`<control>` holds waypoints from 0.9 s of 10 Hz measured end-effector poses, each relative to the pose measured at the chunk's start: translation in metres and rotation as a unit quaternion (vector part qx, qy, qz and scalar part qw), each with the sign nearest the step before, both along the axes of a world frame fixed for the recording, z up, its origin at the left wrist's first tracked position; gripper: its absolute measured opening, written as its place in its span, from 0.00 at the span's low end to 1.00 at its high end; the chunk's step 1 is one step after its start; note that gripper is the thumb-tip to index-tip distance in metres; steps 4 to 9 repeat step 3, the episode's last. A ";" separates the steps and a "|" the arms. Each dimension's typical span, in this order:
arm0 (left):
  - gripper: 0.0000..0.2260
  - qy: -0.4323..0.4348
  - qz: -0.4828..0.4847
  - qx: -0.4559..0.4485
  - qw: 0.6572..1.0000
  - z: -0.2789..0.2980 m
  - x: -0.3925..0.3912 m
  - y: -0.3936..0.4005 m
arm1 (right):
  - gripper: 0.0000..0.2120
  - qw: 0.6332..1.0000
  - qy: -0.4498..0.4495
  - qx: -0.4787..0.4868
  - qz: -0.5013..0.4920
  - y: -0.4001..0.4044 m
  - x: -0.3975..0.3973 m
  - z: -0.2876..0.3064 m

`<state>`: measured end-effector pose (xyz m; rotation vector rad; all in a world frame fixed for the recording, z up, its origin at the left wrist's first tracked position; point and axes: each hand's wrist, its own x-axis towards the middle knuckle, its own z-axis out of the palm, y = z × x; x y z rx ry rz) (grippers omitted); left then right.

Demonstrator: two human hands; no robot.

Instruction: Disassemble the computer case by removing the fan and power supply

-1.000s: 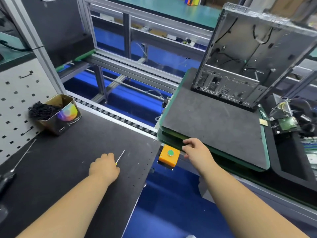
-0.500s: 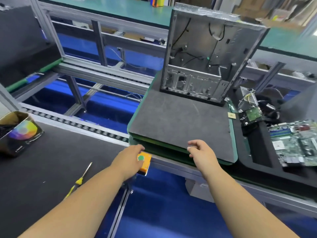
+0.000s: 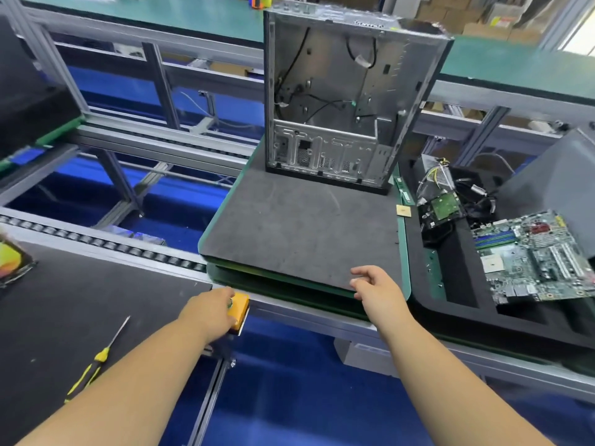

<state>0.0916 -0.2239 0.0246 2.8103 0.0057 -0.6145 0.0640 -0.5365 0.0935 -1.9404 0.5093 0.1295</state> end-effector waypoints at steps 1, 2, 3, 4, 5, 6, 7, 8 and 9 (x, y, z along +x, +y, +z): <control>0.23 0.028 0.014 0.006 0.999 0.002 0.001 -0.004 | 0.08 1.000 0.002 0.000 0.009 -0.001 0.001 -0.001; 0.23 0.049 0.031 0.002 0.998 0.002 0.004 -0.009 | 0.07 1.000 0.002 0.007 0.014 -0.005 0.005 -0.003; 0.19 -0.025 0.031 -0.002 0.999 0.015 0.005 -0.016 | 0.08 1.000 -0.011 0.014 0.012 -0.010 0.010 -0.001; 0.19 -0.025 0.031 -0.002 0.999 0.015 0.005 -0.016 | 0.08 1.000 -0.011 0.014 0.012 -0.010 0.010 -0.001; 0.19 -0.025 0.031 -0.002 0.999 0.015 0.005 -0.016 | 0.08 1.000 -0.011 0.014 0.012 -0.010 0.010 -0.001; 0.19 -0.025 0.031 -0.002 0.999 0.015 0.005 -0.016 | 0.08 1.000 -0.011 0.014 0.012 -0.010 0.010 -0.001; 0.19 -0.025 0.031 -0.002 0.999 0.015 0.005 -0.016 | 0.08 1.000 -0.011 0.014 0.012 -0.010 0.010 -0.001; 0.19 -0.025 0.031 -0.002 0.999 0.015 0.005 -0.016 | 0.08 1.000 -0.011 0.014 0.012 -0.010 0.010 -0.001; 0.19 -0.025 0.031 -0.002 0.999 0.015 0.005 -0.016 | 0.08 1.000 -0.011 0.014 0.012 -0.010 0.010 -0.001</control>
